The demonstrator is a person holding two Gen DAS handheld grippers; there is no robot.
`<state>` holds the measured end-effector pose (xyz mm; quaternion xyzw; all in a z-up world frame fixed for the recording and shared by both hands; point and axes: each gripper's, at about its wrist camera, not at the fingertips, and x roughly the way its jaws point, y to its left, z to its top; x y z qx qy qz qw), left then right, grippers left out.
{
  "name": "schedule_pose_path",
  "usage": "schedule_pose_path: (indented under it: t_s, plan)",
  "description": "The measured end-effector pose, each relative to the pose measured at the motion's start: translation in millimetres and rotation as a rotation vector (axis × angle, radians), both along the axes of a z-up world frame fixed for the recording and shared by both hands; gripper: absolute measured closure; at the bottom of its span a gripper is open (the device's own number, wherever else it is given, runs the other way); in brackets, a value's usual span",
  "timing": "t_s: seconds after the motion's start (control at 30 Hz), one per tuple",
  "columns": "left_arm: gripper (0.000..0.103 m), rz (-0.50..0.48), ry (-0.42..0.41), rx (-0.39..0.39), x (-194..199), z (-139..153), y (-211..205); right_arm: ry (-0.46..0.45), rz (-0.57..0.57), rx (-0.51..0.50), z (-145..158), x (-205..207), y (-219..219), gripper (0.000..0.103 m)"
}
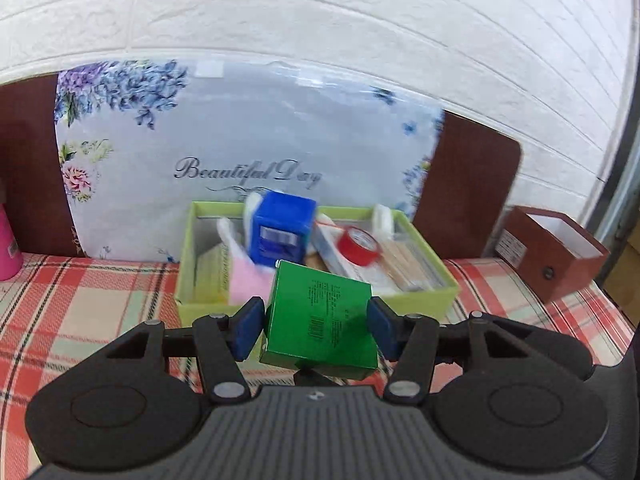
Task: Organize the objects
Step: 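Carry the green box into the lime-green box and open the left tool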
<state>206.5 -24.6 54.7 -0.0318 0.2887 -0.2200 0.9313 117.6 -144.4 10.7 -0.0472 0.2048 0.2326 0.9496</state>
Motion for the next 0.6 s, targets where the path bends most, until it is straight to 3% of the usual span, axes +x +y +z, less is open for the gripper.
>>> schedule_pose_path:
  t_s: [0.3,0.6]
  plan:
    - [0.044,0.033,0.073,0.071,83.3,-18.0,2.9,0.159,0.014,0.091,-14.1,102.0,7.9,0.053]
    - [0.042,0.042,0.066,0.077,106.2,-38.5,3.7,0.194,-0.005,0.086,-39.0,125.8,19.0,0.052]
